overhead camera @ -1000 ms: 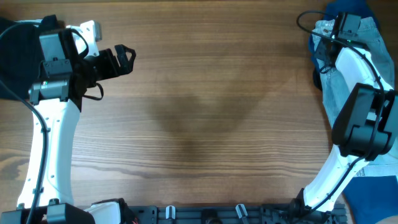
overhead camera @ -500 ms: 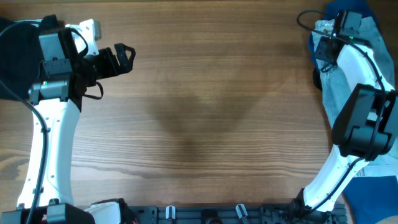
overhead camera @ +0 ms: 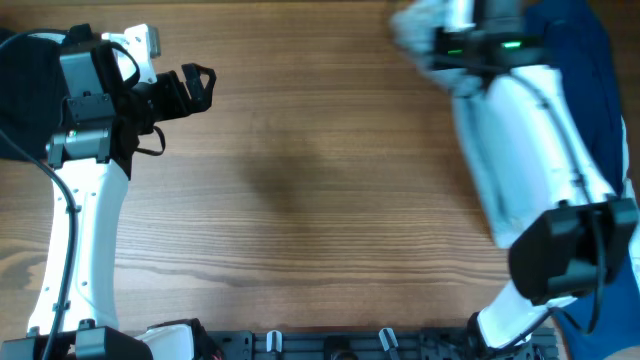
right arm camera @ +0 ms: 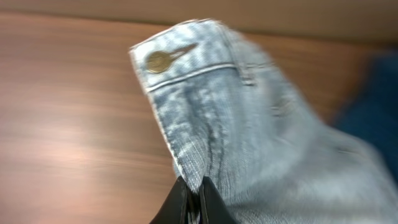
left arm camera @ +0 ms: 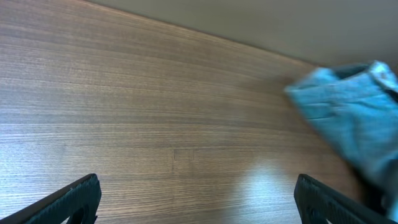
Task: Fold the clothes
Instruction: 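Drag the jeans leftward onto the table center with the right gripper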
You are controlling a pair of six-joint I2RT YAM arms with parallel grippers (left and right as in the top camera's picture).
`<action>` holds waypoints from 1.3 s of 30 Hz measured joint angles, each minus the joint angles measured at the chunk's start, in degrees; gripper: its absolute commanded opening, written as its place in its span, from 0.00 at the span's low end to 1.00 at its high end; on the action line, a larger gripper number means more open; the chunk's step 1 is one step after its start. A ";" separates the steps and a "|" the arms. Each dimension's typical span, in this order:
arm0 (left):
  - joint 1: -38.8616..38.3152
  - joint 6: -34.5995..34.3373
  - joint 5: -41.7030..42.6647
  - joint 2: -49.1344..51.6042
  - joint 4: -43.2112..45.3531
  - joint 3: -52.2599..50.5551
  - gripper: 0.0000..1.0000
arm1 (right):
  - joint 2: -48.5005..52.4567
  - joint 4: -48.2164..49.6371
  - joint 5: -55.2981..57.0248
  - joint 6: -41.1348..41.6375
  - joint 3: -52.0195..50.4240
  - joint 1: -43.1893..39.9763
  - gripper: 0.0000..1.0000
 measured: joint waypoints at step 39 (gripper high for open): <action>-3.39 3.10 -0.92 10.95 14.05 0.98 1.00 | -9.46 -19.76 -5.95 9.70 0.42 2.80 1.00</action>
